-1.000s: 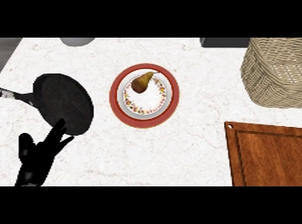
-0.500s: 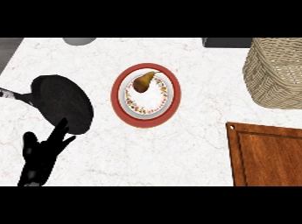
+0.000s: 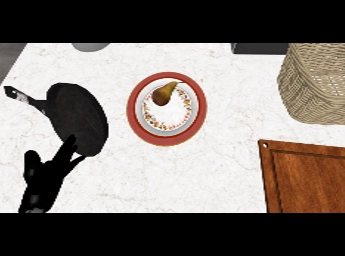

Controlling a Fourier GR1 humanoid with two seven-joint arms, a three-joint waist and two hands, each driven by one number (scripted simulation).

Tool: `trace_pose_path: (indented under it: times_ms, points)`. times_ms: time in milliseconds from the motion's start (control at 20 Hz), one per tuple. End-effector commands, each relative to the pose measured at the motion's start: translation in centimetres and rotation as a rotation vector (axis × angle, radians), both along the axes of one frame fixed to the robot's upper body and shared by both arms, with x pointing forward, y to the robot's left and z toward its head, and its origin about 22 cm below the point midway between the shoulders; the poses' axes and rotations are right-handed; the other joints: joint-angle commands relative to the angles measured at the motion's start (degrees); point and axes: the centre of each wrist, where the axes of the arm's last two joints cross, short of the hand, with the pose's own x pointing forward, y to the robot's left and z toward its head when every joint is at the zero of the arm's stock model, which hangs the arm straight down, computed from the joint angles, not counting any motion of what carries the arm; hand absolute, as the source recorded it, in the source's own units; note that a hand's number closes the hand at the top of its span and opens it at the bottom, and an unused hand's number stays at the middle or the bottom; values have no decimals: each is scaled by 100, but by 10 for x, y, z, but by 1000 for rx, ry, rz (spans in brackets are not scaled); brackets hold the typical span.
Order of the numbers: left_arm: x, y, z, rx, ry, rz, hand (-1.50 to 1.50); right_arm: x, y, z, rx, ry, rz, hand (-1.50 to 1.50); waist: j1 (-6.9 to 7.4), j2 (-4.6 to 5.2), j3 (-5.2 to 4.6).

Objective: Pick the croissant from the cutting board and place it in the basket

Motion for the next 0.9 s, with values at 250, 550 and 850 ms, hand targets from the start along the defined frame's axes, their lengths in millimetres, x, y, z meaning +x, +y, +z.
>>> trace_pose_path:
  times_ms: [250, 550, 850]
  points:
    - [-5, -10, -13, -7, 98, 2, 0, 9, -32, -36, 34, 12, -7, 150, 49, 55, -42]
    - [-7, -4, -8, 7, 73, -9, 0, -8, -62, -48, -242, 129, -123, 150, 94, 72, -40]
    - [-7, -8, -34, 6, 84, 10, 0, -17, -80, -49, -274, 67, -107, -150, -11, 49, -46]
